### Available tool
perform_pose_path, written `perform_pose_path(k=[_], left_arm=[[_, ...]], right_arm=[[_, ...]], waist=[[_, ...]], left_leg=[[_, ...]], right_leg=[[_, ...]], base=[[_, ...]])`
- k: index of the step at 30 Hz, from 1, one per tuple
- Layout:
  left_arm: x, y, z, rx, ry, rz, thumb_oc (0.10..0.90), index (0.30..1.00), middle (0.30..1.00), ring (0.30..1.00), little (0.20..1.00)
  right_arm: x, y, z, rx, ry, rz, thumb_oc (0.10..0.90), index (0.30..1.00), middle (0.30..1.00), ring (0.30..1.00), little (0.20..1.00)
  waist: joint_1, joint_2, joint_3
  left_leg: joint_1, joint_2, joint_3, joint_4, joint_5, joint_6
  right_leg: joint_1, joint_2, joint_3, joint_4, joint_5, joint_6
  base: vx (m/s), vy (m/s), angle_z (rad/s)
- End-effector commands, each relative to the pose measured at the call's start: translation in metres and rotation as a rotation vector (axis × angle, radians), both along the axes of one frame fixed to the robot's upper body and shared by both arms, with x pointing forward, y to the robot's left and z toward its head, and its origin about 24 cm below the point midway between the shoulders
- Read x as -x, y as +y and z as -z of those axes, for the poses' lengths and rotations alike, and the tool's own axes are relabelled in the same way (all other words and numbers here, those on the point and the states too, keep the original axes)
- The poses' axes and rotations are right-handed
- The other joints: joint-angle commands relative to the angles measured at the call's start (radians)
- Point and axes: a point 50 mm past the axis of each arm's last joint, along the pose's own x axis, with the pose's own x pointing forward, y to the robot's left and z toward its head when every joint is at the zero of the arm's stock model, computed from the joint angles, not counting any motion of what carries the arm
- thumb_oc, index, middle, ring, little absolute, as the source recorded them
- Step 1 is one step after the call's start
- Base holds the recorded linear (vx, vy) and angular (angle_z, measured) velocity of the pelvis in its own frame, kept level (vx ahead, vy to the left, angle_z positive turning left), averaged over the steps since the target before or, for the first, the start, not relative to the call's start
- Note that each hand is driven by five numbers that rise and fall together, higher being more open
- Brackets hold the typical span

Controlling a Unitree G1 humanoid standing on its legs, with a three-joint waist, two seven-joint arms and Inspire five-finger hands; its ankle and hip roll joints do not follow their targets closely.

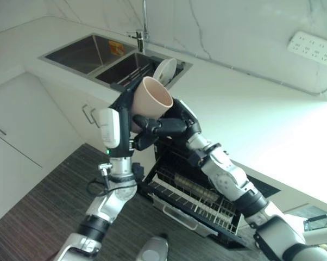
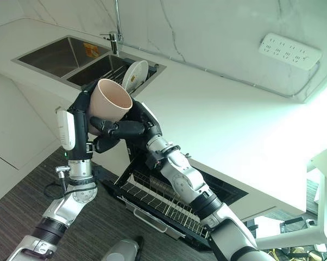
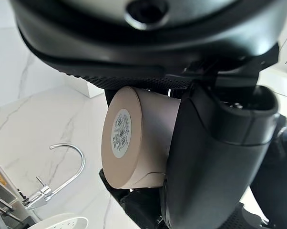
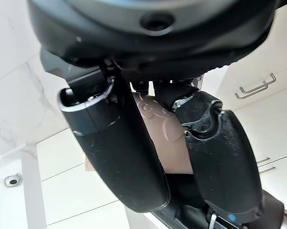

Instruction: Place the dishes in the dishwasher.

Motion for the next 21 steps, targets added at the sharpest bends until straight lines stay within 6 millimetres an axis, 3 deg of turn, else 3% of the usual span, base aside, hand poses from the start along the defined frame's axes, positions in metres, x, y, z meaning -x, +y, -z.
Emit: perform_pose_path(k=[1,2,4,10,21], left_arm=[[-0.008,-0.037,-0.057,0.003,-0.252,0.198,0.4,0.3,0.3,0.3,0.3],[-0.007,-0.037,-0.056,0.005,-0.251,0.198,0.4,0.3,0.3,0.3,0.3],[-0.005,-0.037,-0.055,0.012,-0.251,0.2,0.4,0.3,0.3,0.3,0.3],[-0.006,-0.042,-0.061,0.02,-0.247,0.21,0.4,0.3,0.3,0.3,0.3],[-0.008,-0.046,-0.044,0.068,-0.149,0.232,0.4,0.3,0.3,0.3,0.3]], right_arm=[[0.022,0.048,-0.045,-0.036,-0.224,-0.234,0.8,0.9,0.9,0.9,0.9],[0.023,0.049,-0.046,-0.023,-0.233,-0.233,0.595,0.592,0.592,0.592,0.592],[0.024,0.048,-0.049,-0.009,-0.262,-0.211,0.4,0.3,0.3,0.3,0.3],[0.026,0.048,-0.057,-0.016,-0.322,-0.172,0.4,0.3,0.3,0.3,0.3],[0.027,0.034,-0.072,-0.258,-0.332,-0.011,0.4,0.3,0.3,0.3,0.3]], waist=[[0.008,0.02,-0.064],[0.008,0.023,-0.063],[0.011,0.025,-0.059],[0.014,0.022,-0.052],[0.017,0.023,-0.053]], left_leg=[[0.057,0.055,0.037,-0.007,-0.113,-0.042],[0.056,0.055,0.035,-0.007,-0.112,-0.042],[0.055,0.056,0.035,-0.007,-0.111,-0.042],[0.047,0.056,0.031,-0.007,-0.107,-0.041],[0.051,0.052,0.041,-0.007,-0.112,-0.037]], right_leg=[[-0.004,-0.028,0.041,0.039,-0.099,0.032],[-0.005,-0.029,0.041,0.039,-0.098,0.031],[-0.005,-0.033,0.038,0.039,-0.096,0.032],[-0.005,-0.036,0.031,0.039,-0.095,0.033],[-0.007,-0.032,0.035,0.039,-0.096,0.026]], base=[[0.0,0.0,0.0],[0.01,0.034,0.0],[0.01,0.02,0.0],[-0.02,-0.015,0.01],[0.0,0.0,0.0]])
